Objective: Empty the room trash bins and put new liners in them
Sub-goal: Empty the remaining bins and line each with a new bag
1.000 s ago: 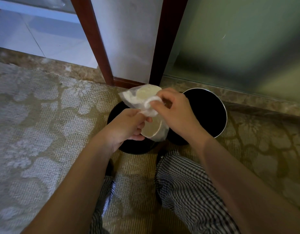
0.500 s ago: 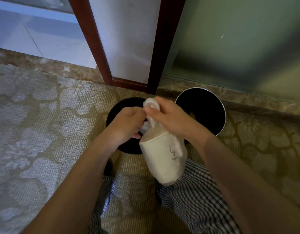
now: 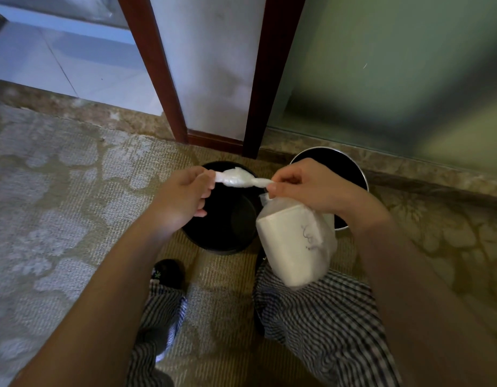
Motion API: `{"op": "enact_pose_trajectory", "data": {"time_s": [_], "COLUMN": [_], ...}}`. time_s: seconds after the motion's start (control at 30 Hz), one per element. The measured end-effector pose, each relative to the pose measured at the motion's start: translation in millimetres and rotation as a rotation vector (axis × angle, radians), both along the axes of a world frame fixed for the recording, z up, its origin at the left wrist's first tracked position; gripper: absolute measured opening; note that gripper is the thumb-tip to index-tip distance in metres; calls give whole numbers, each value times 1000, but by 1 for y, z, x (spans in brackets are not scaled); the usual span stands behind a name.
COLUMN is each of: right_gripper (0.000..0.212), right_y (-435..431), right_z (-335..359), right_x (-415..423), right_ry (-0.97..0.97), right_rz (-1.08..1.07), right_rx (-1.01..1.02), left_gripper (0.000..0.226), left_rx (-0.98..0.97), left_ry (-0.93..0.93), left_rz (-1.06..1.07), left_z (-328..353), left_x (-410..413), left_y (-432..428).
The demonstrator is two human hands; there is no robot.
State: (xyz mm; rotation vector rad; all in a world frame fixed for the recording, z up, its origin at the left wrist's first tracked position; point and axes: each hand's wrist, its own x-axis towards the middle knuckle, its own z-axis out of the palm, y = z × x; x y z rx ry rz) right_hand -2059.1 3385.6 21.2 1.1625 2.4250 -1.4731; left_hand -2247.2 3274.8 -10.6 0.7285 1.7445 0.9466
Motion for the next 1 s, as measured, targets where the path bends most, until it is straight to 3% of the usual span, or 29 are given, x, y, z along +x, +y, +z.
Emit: {"op": "enact_pose_trajectory", "data": {"time_s": [0.07,0.2,0.33,0.4,0.47,0.53,0.63,0.7,0.87,1.0], "right_gripper": [20,21,26,29,25,17,12,13,17,18], "right_y": [-9,-33,-64,-81,-99,-118,-146,-163,-202,-231], "right_z": [2,13,38,52,67,79,98,110,147,177], "right_x": [6,20,37,46,55,63,71,77,85,86], "right_ry": [-15,-22,45,75,110,144,162,171,184,208], "right_rz": [-14,-40,-82,-105,-126,-136,-127,-122,-41,79], "right_rx": [30,76,106,121,136,160,225,252,329,373], "left_gripper": [31,27,25,35,44,29,7,12,34,8], "left_rx": [31,56,109,104,97,74,60,102,121,196], "left_ry": [45,423,497,400,165,-68,-262,-286,282,589], "left_rz": [-26,-291,-307,-292,-172,11,201,239,57,172], "left_z": [2,11,44,64,85,103,126,142,178,192], "left_x": [6,21,43,50,58,69,81,87,112,127], "left_y": [-11,-47,-84,-101,-117,-133,-165,-189,-244,-278]}}
